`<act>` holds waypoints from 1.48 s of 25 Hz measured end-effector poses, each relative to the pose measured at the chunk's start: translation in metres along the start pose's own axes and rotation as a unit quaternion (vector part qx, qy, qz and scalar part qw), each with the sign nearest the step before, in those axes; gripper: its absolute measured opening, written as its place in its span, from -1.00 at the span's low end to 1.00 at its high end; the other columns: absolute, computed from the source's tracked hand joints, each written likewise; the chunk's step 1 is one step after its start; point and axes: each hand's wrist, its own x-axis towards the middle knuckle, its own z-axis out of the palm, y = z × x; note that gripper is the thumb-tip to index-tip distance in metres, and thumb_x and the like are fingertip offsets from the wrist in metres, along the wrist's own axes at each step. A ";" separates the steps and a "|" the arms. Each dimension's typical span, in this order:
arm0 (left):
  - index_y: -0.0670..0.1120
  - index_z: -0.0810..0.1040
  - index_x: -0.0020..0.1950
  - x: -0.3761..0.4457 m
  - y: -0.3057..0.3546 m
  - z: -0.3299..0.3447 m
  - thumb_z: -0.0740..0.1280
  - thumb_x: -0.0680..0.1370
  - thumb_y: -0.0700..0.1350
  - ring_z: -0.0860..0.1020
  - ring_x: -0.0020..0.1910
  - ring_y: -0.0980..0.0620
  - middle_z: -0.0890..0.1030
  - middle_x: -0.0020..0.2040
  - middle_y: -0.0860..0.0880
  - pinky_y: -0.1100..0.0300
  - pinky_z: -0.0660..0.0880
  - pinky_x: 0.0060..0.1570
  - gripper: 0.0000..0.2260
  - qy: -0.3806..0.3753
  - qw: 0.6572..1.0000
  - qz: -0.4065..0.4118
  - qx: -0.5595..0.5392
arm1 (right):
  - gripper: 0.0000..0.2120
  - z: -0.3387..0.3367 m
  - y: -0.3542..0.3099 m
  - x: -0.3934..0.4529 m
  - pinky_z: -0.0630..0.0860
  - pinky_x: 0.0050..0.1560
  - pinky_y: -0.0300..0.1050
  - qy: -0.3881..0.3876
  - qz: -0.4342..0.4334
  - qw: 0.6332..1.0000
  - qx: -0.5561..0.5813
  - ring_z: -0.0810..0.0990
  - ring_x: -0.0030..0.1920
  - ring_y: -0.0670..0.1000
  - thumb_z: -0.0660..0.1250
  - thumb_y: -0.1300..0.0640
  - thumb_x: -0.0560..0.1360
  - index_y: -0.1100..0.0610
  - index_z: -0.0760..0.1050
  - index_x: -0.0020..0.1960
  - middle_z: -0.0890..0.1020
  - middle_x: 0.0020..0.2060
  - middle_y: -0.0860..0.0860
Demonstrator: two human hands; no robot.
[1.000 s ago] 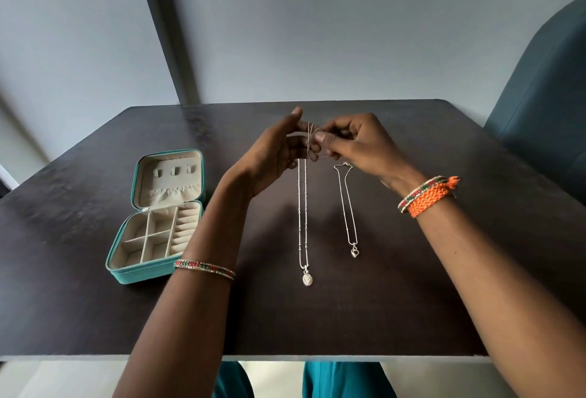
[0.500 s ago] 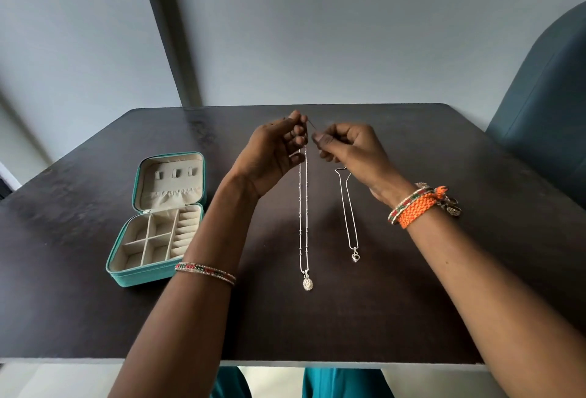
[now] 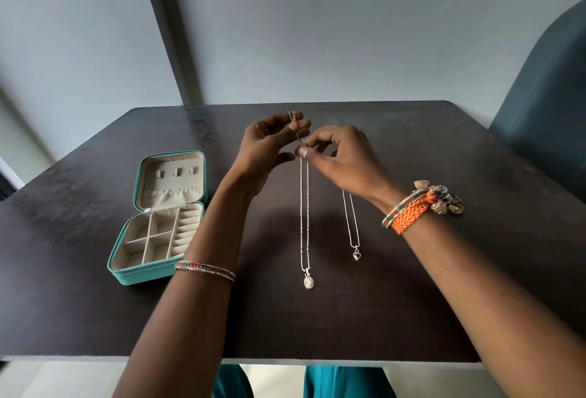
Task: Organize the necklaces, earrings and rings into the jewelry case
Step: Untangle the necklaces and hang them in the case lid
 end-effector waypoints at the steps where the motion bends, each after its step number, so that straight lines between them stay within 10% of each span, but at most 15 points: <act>1: -0.09 0.55 0.09 0.000 0.000 0.001 0.30 0.56 -0.23 0.62 -0.10 0.16 0.67 -0.07 0.04 0.28 0.49 -0.24 -0.86 -0.015 1.000 0.001 0.003 | -0.93 -0.002 0.001 0.001 0.40 -0.14 -0.48 0.008 0.005 1.000 0.021 0.58 -0.16 -0.25 0.41 0.15 0.46 0.14 0.64 -0.11 0.64 -0.19 -0.16; 8: -0.18 0.54 0.04 -0.001 -0.002 0.008 0.31 0.51 -0.38 0.56 -0.25 0.16 0.59 -0.18 -0.05 0.34 0.46 -0.33 -0.83 -0.082 0.997 0.006 0.014 | -0.95 -0.019 0.006 0.006 0.59 -0.11 -0.23 0.059 0.035 0.996 0.055 0.65 -0.19 -0.17 0.42 0.21 0.45 0.09 0.64 -0.12 0.69 -0.21 -0.06; 16: -0.14 0.48 -0.13 -0.002 0.001 0.013 0.23 0.54 -0.38 0.43 -0.25 0.10 0.49 -0.21 -0.08 0.35 0.38 -0.44 -0.83 -0.111 0.993 -0.026 0.009 | -0.94 -0.012 -0.002 0.000 0.49 -0.26 -0.41 0.128 -0.015 0.991 -0.035 0.58 -0.30 -0.22 0.40 0.22 0.46 0.12 0.65 -0.12 0.65 -0.30 -0.07; 24: -0.11 0.39 -0.19 -0.004 -0.006 0.026 0.18 0.62 -0.24 0.42 -0.37 0.14 0.49 -0.29 -0.04 0.35 0.29 -0.53 -0.81 -0.012 0.998 0.021 0.064 | -0.93 -0.005 0.014 0.000 0.54 -0.16 0.05 0.121 -0.066 0.978 -0.154 0.58 -0.18 0.05 0.33 0.23 0.50 0.14 0.60 -0.07 0.65 -0.23 0.07; 37: -0.11 0.49 -0.19 -0.010 -0.006 0.027 0.28 0.59 -0.10 0.46 -0.38 0.25 0.53 -0.30 0.03 0.36 0.29 -0.53 -0.83 -0.071 0.989 -0.044 0.125 | -0.92 -0.008 0.016 0.000 0.48 -0.25 -0.44 0.128 0.003 0.990 -0.061 0.60 -0.26 -0.18 0.38 0.25 0.48 0.17 0.66 -0.09 0.68 -0.26 0.00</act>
